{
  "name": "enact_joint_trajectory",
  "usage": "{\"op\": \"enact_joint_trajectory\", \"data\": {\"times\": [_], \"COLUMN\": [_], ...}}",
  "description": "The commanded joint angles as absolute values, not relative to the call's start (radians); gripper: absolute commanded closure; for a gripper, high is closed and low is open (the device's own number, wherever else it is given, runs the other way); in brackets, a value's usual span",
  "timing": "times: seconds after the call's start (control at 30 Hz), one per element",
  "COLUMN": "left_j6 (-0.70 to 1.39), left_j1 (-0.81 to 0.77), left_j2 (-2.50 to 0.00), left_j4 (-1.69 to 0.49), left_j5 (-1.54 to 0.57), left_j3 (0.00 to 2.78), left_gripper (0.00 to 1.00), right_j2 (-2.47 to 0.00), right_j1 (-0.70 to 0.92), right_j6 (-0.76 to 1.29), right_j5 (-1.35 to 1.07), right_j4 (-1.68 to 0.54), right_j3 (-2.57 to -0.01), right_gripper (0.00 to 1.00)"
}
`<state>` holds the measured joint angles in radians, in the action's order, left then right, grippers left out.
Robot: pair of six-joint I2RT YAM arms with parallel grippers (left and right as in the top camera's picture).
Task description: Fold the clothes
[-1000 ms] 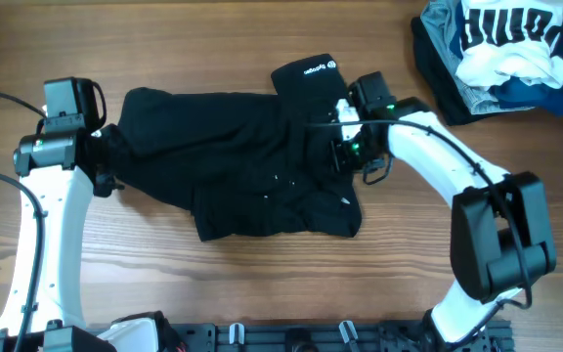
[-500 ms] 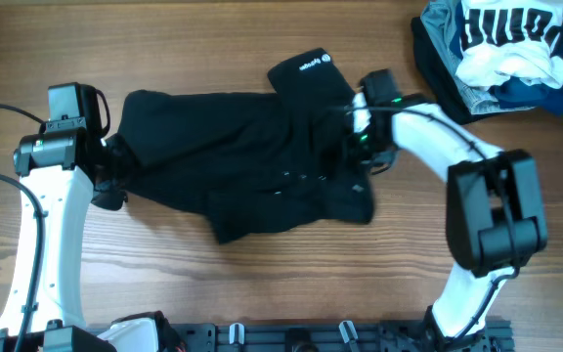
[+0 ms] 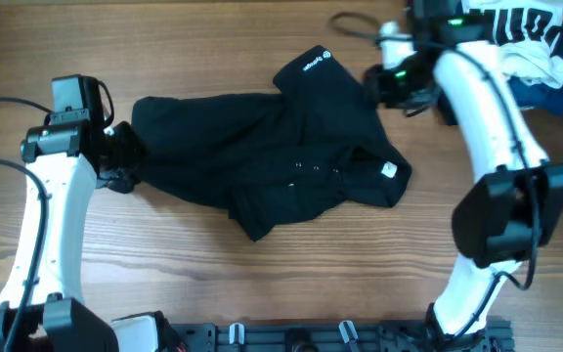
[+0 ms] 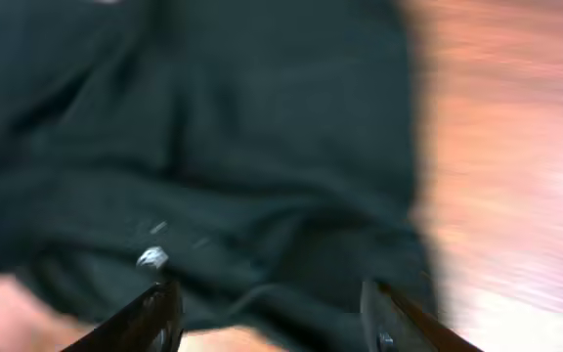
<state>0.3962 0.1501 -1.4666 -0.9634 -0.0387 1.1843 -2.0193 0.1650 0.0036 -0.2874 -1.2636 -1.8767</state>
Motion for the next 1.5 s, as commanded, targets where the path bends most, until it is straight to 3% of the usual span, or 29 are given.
{"op": "enact_joint_trajectory", "data": {"times": [0.0,0.1,0.27,0.37,0.6,0.7,0.83,1.13,1.2,1.23,1.3,1.33,1.37,1.47], "left_j6": [0.406,0.406,0.44,0.442,0.442,0.442,0.442,0.454,0.454,0.454,0.453,0.453,0.453,0.453], "left_j1": [0.153,0.153,0.153,0.153,0.153,0.153,0.153,0.153,0.153,0.153,0.153,0.153,0.153,0.153], "left_j2": [-1.516,-1.556,-1.609,-1.633,-1.672,-1.672,-1.672,-1.672,-1.672,-1.672,-1.672,-1.672,-1.672,-1.672], "left_j4": [-0.93,-0.907,-0.869,-0.832,-0.815,-0.816,-0.823,-0.838,-0.844,-0.845,-0.846,-0.846,-0.845,-0.846], "left_j5": [-0.066,-0.098,-0.113,-0.115,-0.115,-0.115,-0.115,-0.124,-0.123,-0.123,-0.123,-0.123,-0.123,-0.123], "left_j3": [1.182,1.182,1.182,1.182,1.182,1.182,1.182,1.182,1.182,1.182,1.182,1.182,1.182,1.182], "left_gripper": [0.96,0.96,0.96,0.96,0.96,0.96,0.96,0.96,0.96,0.96,0.96,0.96,0.96,0.96], "right_j2": [-2.009,-2.009,-2.009,-2.009,-2.024,-2.056,-2.073,-2.154,-2.16,-2.16,-2.159,-2.157,-2.15,-2.114], "right_j1": [0.323,0.471,0.63,0.698,0.794,0.806,0.802,0.805,0.805,0.805,0.803,0.798,0.787,0.752], "right_j6": [-0.028,-0.049,-0.132,-0.157,-0.271,-0.285,-0.313,-0.501,-0.533,-0.54,-0.475,-0.419,-0.36,-0.297], "right_j5": [-0.338,-0.288,-0.27,-0.259,-0.236,-0.226,-0.231,-0.239,-0.234,-0.232,-0.206,-0.184,-0.156,-0.149], "right_j4": [-1.271,-1.203,-1.044,-0.966,-0.795,-0.797,-0.82,-0.925,-0.921,-0.904,-0.896,-0.899,-0.913,-0.968], "right_j3": [-1.85,-1.792,-1.666,-1.603,-1.575,-1.575,-1.575,-1.575,-1.575,-1.576,-1.598,-1.614,-1.644,-1.711], "right_gripper": [0.4,0.38,0.19,0.17,0.02,0.03,0.13,0.1,0.14,0.28,0.8,0.89,0.96,0.96]}}
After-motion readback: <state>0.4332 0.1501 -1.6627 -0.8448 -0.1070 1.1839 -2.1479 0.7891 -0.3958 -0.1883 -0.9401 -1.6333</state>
